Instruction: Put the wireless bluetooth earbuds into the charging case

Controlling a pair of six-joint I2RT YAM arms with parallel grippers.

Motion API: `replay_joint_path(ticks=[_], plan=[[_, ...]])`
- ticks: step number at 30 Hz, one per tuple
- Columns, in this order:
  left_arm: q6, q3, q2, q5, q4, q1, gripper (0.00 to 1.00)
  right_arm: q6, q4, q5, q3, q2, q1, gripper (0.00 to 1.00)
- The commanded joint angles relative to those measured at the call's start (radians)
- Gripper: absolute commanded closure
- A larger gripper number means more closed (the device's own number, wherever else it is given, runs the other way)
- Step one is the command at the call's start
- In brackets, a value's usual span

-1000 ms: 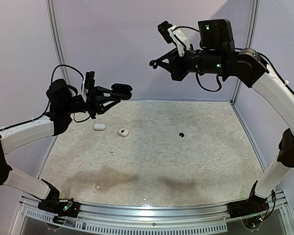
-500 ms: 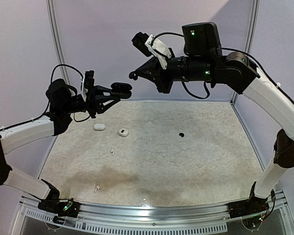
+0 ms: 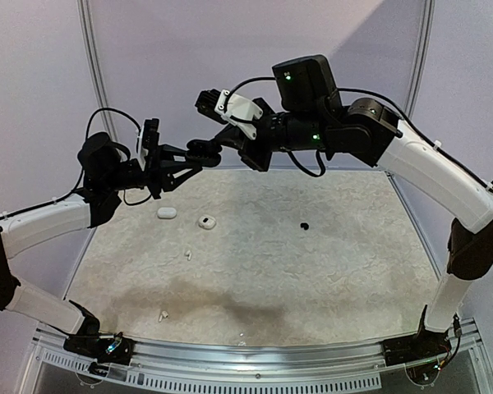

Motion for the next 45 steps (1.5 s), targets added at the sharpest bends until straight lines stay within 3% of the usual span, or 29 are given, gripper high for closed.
replay_joint_path(ticks=[1, 19, 35, 45], plan=[[-0.007, -0.017, 0.009, 0.000, -0.004, -0.007, 1.00, -0.023, 0.026, 0.033, -0.017, 0.015, 0.006, 1.00], [0.162, -0.070, 0.001, -0.059, 0.090, -0.014, 1.00, 0.049, 0.095, 0.012, -0.026, -0.004, 0.007, 1.00], [0.150, -0.126, 0.029, -0.084, 0.221, -0.048, 1.00, 0.167, 0.138, 0.008, -0.029, -0.057, 0.007, 1.00], [0.143, -0.174, -0.014, -0.135, 0.222, -0.074, 1.00, 0.221, 0.134, 0.046, -0.029, -0.066, 0.037, 1.00]])
